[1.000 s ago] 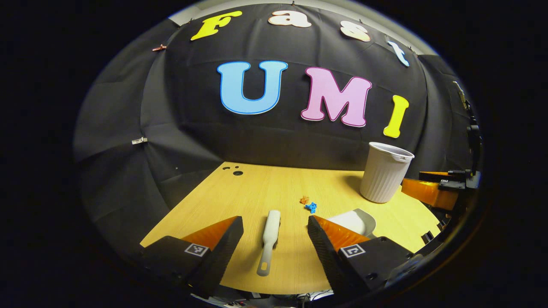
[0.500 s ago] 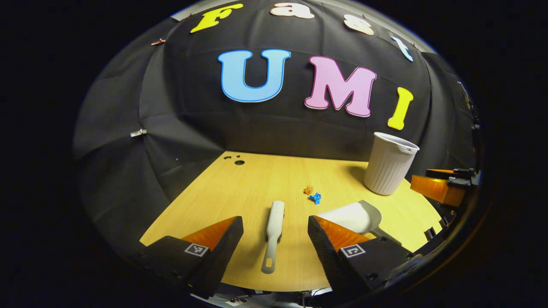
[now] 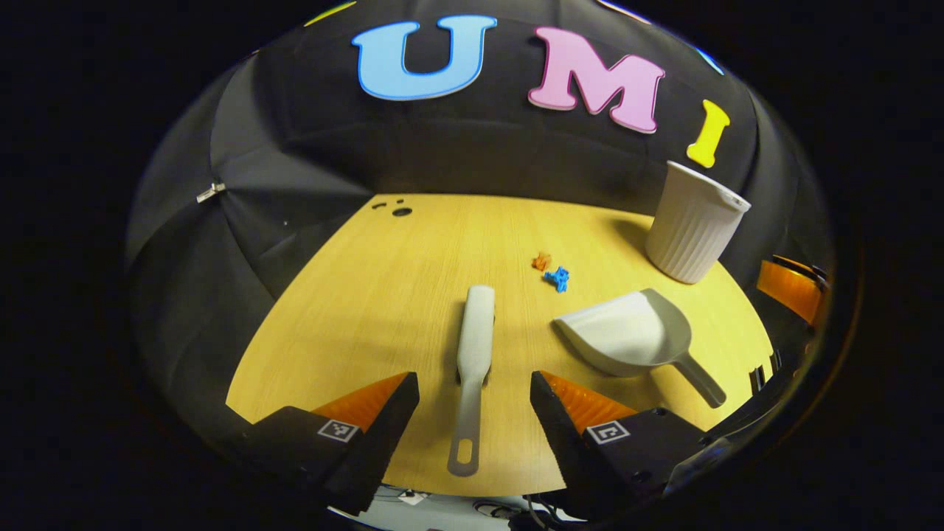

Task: Pick up the small broom and dustpan from the desktop, sweep the trash into the dustpan with the broom, and then empty the trash into the garbage bin.

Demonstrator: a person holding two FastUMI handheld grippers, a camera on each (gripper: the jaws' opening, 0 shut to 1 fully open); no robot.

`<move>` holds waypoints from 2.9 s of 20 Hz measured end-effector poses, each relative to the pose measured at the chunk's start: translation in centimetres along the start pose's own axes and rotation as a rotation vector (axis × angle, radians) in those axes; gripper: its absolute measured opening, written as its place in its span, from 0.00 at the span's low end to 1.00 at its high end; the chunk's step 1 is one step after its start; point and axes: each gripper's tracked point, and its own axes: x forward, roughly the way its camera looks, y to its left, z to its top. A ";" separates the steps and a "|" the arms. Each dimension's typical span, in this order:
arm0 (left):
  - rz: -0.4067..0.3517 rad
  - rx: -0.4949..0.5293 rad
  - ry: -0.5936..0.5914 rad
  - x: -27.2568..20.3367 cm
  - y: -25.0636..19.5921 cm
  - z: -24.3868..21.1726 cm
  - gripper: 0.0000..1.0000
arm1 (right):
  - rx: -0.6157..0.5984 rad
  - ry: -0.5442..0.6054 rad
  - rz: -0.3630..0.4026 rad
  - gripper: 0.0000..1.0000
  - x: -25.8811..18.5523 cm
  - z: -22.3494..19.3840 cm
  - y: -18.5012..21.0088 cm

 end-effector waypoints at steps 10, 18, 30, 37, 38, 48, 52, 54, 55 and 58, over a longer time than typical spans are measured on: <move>0.023 0.014 0.321 7.7 0.7 -4.0 0.96 | 0.050 0.220 0.059 0.97 3.6 -6.5 0.1; 0.042 0.010 0.373 10.2 0.1 -4.3 0.82 | 0.076 0.351 0.109 0.99 5.5 -10.0 -0.4; 0.060 0.015 0.278 10.4 -0.3 -3.7 0.26 | 0.115 0.509 0.133 0.99 6.3 -13.2 -0.6; 0.068 -0.105 0.179 6.8 1.5 -2.4 0.25 | 0.105 0.583 0.109 0.99 5.5 -15.4 -0.6; 0.066 -0.132 0.167 6.1 1.7 -2.2 0.25 | 0.102 0.591 0.106 0.99 5.6 -15.9 -0.7; 0.120 -0.172 0.137 2.5 3.6 -2.2 0.23 | -0.004 0.698 0.056 0.98 8.5 -20.1 -0.3; 0.128 -0.187 0.143 2.5 3.7 -2.3 0.24 | -0.027 0.687 0.056 0.81 9.3 -20.0 -0.3; 0.123 -0.198 0.149 2.8 3.6 -2.3 0.24 | -0.037 0.689 0.059 0.68 9.4 -20.0 -0.5; 0.118 -0.199 0.152 3.1 3.6 -2.2 0.24 | -0.041 0.694 0.059 0.54 9.4 -20.0 -0.7; 0.097 -0.173 0.166 4.7 3.4 -1.5 0.24 | -0.037 0.710 0.095 0.40 9.5 -20.1 -0.5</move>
